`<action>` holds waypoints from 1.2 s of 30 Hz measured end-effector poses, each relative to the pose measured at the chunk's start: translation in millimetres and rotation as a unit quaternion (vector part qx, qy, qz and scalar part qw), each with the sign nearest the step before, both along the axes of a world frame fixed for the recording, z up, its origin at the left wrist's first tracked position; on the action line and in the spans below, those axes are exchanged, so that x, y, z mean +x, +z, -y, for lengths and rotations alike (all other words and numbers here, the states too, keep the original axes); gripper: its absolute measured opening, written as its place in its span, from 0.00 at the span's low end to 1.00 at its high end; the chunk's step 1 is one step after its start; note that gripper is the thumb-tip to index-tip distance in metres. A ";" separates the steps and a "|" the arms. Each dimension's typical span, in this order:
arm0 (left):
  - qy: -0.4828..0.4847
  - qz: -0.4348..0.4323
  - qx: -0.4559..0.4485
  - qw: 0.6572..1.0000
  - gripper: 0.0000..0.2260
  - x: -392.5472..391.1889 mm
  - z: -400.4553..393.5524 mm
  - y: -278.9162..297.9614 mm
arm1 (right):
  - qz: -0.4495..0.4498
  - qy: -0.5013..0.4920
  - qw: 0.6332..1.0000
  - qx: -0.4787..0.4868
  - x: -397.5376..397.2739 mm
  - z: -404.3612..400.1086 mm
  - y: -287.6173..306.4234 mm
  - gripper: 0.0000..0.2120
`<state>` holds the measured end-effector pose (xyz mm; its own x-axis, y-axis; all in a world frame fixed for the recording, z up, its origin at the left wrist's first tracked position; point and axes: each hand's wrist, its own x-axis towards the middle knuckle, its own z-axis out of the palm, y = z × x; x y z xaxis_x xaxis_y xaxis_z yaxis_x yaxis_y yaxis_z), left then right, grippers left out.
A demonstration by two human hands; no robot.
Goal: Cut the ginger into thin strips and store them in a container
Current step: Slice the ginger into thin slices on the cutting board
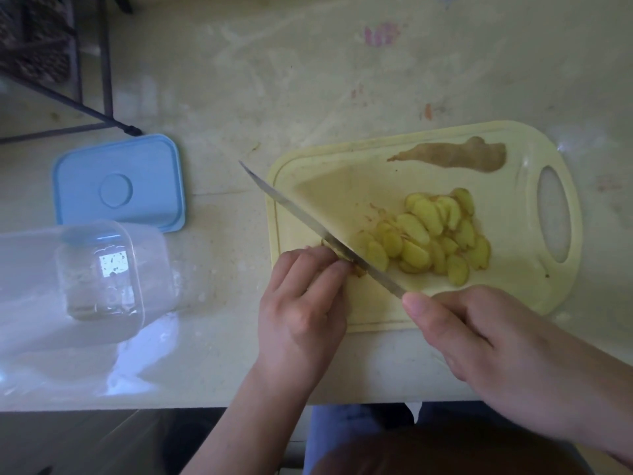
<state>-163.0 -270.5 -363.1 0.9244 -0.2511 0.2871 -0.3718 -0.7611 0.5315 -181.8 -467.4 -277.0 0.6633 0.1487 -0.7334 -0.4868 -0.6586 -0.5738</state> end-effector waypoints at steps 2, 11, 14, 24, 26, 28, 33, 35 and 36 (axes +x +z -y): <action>0.003 -0.002 -0.002 1.000 0.09 -0.1 -0.6 -0.5 | 0.010 0.010 1.000 -0.011 -2.6 0.0 4.8 0.37; -0.003 -0.002 0.002 1.000 0.09 1.0 -1.5 0.7 | 0.010 0.014 0.999 -0.030 -8.2 1.7 7.9 0.36; -0.004 -0.001 -0.003 1.000 0.09 1.0 -1.8 0.3 | 0.010 0.017 0.999 -0.034 -9.1 4.4 9.2 0.38; 0.001 0.003 0.000 1.000 0.10 0.0 -2.9 -4.7 | 0.005 0.017 0.999 -0.050 -9.3 -0.4 9.2 0.37; 0.003 0.006 -0.005 1.000 0.10 0.2 -2.9 -4.6 | -0.004 0.009 0.999 -0.050 -8.2 -2.5 9.3 0.36; 0.006 0.006 -0.010 1.000 0.11 -0.1 -1.8 -3.9 | -0.010 0.001 0.999 -0.047 -5.4 -6.8 5.3 0.34; 0.011 0.000 -0.020 1.000 0.13 0.0 0.2 -2.7 | 0.013 0.006 1.000 -0.025 0.8 -13.5 -20.4 0.38; 0.005 -0.002 -0.012 1.000 0.09 -0.2 -1.0 -4.2 | 0.009 -0.009 1.000 -0.011 3.4 -11.2 -21.0 0.34; 0.002 -0.003 -0.011 1.000 0.08 -1.0 -1.2 -4.0 | 0.005 -0.018 1.000 -0.007 4.0 -9.4 -19.2 0.33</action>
